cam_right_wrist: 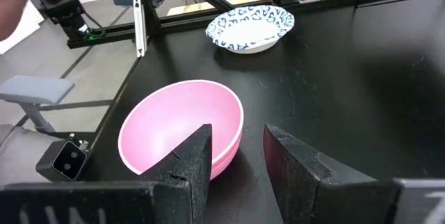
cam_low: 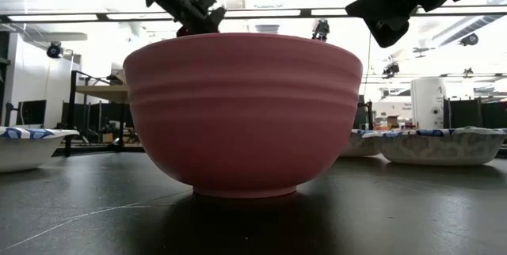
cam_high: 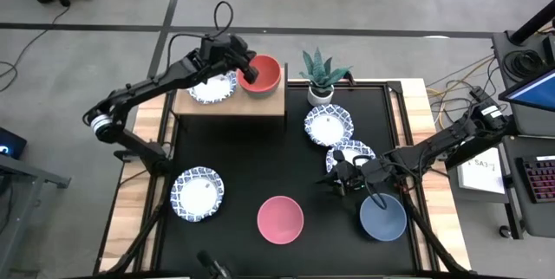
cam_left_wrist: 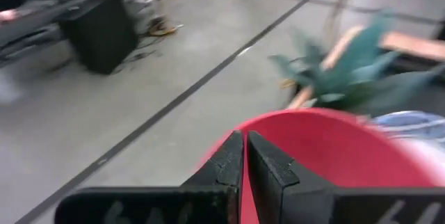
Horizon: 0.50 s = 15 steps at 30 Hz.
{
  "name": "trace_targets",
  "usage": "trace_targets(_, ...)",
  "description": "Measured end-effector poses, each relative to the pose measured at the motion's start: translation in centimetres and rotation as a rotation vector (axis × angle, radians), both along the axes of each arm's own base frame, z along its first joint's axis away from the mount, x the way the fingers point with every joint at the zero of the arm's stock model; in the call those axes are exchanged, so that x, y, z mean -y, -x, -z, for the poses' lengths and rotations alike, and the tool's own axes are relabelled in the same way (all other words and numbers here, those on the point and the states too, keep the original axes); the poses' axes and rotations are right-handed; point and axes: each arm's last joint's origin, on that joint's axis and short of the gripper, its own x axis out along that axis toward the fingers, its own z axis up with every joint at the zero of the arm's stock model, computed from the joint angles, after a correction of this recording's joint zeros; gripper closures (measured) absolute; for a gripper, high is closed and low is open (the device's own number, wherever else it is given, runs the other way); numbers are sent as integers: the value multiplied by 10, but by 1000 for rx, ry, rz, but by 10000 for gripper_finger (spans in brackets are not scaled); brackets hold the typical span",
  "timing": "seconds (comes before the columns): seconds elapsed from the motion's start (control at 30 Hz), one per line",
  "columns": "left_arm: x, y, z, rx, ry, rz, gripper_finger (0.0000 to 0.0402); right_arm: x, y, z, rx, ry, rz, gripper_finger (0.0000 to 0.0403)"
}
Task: Place and stack bowls onto a shelf
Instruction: Stack the red bowl on top of the green bowl on the shelf
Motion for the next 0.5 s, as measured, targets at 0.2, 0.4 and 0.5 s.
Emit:
trace_targets(0.2, 38, -21, -11, 99, -41, 155, 400, 0, 0, 0, 1, 7, -2, 284)
trace_targets(0.4, 42, -46, 1, 187, -115, 159, 401, 0, 0, 0, 2, 8, -3, 284)
trace_targets(0.5, 36, -56, 13, 179, -100, 149, 401, 0, 0, 0, 3, 8, -3, 284)
